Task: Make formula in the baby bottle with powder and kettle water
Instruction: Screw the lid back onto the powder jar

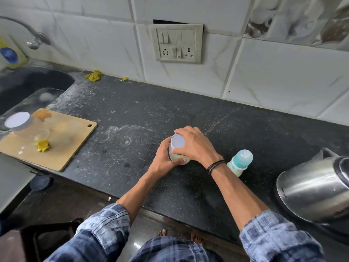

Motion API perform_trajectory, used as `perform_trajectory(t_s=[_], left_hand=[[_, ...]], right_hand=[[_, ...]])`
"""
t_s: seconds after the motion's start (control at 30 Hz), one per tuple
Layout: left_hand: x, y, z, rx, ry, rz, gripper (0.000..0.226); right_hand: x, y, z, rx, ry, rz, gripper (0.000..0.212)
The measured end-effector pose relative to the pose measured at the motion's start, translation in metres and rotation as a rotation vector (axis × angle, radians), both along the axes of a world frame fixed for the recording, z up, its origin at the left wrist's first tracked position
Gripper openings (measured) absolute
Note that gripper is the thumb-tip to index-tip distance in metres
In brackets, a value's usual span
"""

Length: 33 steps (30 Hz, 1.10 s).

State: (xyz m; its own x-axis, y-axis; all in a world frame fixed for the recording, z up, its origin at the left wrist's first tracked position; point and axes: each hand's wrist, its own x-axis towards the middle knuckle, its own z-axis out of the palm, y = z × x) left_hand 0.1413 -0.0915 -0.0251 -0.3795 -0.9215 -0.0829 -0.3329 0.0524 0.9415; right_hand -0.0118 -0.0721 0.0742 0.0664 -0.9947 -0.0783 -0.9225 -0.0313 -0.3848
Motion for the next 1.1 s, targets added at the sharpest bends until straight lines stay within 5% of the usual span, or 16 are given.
perform_trajectory(t_s=[0.6,0.97,1.1], left_hand=[[0.0,-0.002,0.007,-0.085,0.011,-0.01,0.09],[0.002,-0.001,0.005,-0.056,-0.02,0.002,0.089],[0.001,0.0,0.006,-0.049,-0.011,0.009,0.088]], right_hand=[[0.023,0.008,0.009,0.03,0.204,-0.217,0.088],[0.016,0.017,0.017,0.058,0.125,-0.095,0.063],[0.014,0.02,0.023,0.086,0.148,-0.169,0.071]])
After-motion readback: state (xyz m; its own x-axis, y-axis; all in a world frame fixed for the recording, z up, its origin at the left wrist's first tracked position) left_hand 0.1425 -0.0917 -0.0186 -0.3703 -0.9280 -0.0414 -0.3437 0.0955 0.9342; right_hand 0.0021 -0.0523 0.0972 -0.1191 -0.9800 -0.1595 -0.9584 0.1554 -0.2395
